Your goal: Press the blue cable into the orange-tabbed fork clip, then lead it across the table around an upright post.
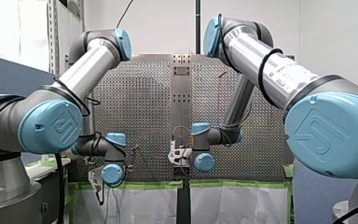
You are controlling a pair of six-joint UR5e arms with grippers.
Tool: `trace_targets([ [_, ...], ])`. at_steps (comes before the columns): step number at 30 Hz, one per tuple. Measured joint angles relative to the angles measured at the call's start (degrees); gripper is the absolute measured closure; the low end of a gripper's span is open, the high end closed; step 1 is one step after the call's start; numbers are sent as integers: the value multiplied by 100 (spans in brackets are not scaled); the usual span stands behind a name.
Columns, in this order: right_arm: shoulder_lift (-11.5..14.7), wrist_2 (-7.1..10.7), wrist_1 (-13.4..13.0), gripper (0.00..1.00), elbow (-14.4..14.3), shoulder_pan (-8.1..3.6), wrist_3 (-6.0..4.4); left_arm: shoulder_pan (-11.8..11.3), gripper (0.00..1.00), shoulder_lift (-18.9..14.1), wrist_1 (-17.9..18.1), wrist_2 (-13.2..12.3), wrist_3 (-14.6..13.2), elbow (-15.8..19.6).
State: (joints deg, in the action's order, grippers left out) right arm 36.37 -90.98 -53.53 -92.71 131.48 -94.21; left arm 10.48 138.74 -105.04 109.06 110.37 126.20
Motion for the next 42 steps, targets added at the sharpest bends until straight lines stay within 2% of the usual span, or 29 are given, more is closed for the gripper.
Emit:
trace_targets([
  [5, -12, 67, -15, 100, 44, 32, -12, -229, 100, -11, 5, -252, 6, -23],
  [9, -44, 78, -14, 100, 113, 20, -48, -282, 100, -60, 2, -431, 3, -43],
  [13, -190, 80, 77, 100, 284, 7, -57, -291, 100, -228, -45, -599, -15, -56],
  [17, -418, 74, 301, 100, 538, 28, -51, -289, 100, -444, -171, -644, -46, -124],
  [23, -513, 78, 449, 100, 744, 50, -41, -299, 100, -619, -422, -653, -120, -281],
  [33, -520, 71, 614, 100, 822, -1, -14, -352, 100, -612, -787, -637, -182, -495],
  [42, -521, 69, 652, 100, 874, -30, -12, -413, 100, -516, -1074, -748, -186, -781],
])
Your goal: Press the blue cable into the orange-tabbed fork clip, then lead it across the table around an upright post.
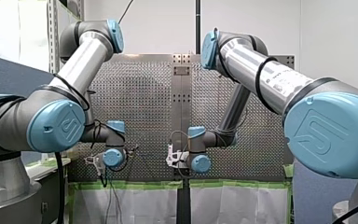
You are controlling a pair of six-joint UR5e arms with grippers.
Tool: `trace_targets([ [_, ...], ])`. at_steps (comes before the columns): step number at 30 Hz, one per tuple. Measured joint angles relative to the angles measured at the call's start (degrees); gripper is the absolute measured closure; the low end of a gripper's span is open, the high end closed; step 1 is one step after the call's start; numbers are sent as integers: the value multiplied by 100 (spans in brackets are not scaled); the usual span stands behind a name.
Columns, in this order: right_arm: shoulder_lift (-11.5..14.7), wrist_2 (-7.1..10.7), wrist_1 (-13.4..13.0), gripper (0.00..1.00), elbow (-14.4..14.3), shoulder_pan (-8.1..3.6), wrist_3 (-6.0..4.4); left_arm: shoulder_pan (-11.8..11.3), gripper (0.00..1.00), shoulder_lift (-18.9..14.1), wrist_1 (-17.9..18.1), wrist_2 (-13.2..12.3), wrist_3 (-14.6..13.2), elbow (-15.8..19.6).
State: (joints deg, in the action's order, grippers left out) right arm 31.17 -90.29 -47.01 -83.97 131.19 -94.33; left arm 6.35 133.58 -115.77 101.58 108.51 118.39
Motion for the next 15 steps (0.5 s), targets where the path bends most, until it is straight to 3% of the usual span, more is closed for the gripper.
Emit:
trace_targets([
  [15, 2, -81, 442, 100, 399, -93, 14, -210, 100, 4, -503, -184, 45, -466],
])
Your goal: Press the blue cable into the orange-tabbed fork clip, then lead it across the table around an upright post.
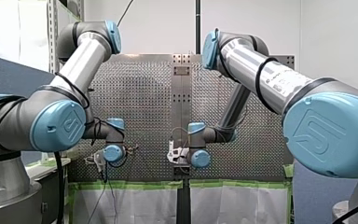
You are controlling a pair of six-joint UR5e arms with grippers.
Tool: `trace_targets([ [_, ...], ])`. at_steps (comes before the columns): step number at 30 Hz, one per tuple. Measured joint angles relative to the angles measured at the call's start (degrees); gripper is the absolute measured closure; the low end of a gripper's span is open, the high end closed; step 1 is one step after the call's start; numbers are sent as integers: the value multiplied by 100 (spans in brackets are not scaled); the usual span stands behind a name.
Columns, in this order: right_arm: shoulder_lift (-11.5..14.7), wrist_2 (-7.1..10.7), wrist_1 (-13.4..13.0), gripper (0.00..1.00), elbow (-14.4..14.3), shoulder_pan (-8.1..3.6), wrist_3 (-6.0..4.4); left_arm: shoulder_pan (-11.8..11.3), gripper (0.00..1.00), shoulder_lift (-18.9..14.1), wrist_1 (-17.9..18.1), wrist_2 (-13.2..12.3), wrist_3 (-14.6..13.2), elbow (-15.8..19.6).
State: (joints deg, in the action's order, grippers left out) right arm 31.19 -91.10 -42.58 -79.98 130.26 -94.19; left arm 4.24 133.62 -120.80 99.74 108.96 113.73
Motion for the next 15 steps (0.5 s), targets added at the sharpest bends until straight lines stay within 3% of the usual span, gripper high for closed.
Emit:
trace_targets([
  [9, 2, -21, 203, 100, 252, -143, -1, -136, 100, 0, -123, -122, 28, -135],
  [10, 1, -20, 211, 100, 260, -150, 0, -142, 62, 0, -125, -131, 32, -139],
  [11, 1, -19, 221, 100, 266, -155, 2, -145, 62, 0, -126, -136, 34, -140],
  [13, 0, -17, 244, 100, 272, -164, 3, -160, 27, 0, -121, -163, 33, -141],
  [14, 0, -16, 263, 100, 273, -170, 3, -169, 27, 0, -117, -182, 30, -141],
  [15, -1, -15, 276, 100, 273, -173, 3, -175, 13, 0, -115, -190, 26, -140],
])
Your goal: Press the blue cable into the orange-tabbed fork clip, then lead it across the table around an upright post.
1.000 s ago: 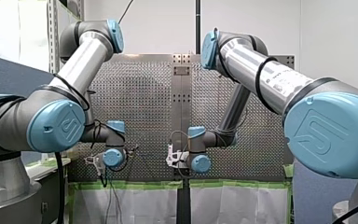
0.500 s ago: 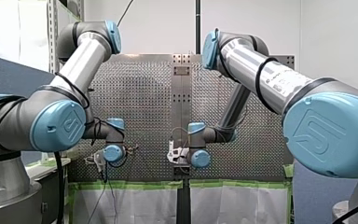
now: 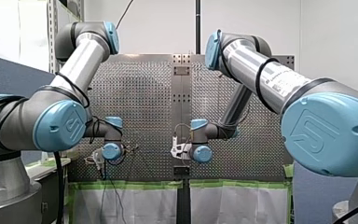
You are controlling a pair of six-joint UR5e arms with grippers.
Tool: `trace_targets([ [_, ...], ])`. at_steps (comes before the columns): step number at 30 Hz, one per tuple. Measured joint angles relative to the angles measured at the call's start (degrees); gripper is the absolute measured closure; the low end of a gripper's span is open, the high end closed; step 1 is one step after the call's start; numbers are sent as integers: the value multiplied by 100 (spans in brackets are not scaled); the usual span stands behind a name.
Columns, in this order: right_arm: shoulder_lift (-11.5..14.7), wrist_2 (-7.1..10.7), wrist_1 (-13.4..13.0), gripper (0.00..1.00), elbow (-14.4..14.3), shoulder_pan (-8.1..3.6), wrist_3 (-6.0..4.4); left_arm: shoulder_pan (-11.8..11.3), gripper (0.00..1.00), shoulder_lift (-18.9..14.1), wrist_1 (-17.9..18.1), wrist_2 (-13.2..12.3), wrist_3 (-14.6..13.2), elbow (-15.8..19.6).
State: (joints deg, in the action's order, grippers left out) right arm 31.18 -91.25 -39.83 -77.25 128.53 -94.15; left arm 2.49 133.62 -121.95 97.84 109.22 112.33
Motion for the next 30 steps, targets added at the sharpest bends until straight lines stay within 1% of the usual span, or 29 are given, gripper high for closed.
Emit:
trace_targets([
  [1, 0, 1, 11, 100, 0, -3, 0, -8, 2, 0, -4, 11, -5, 2],
  [2, 1, 3, 24, 100, 0, -7, 0, -12, 2, 0, -11, 21, -10, 2],
  [3, 1, 5, 33, 100, 1, -10, 0, -14, 0, 0, -21, 20, -17, 3],
  [6, 1, 8, 53, 100, 2, -16, 5, -22, 0, -2, -94, 23, -45, 4],
  [11, 2, 10, 66, 100, 2, -18, 15, -14, 0, -4, -352, 193, -145, 6],
  [15, 1, 10, 76, 100, 2, -20, 18, 17, 0, -6, -568, 188, -265, 39],
  [19, 2, 10, 83, 100, 3, -20, 18, 24, 0, -10, -789, 60, -351, 207],
  [21, 2, 10, 86, 100, 3, -19, 18, 18, 0, -20, -823, -21, -364, 305],
  [26, 2, 6, 88, 100, 4, -18, 18, 16, 0, -94, -679, -300, -390, 606],
  [30, 1, 4, 96, 100, 7, -17, 18, 9, 0, -227, -527, -430, -377, 833],
])
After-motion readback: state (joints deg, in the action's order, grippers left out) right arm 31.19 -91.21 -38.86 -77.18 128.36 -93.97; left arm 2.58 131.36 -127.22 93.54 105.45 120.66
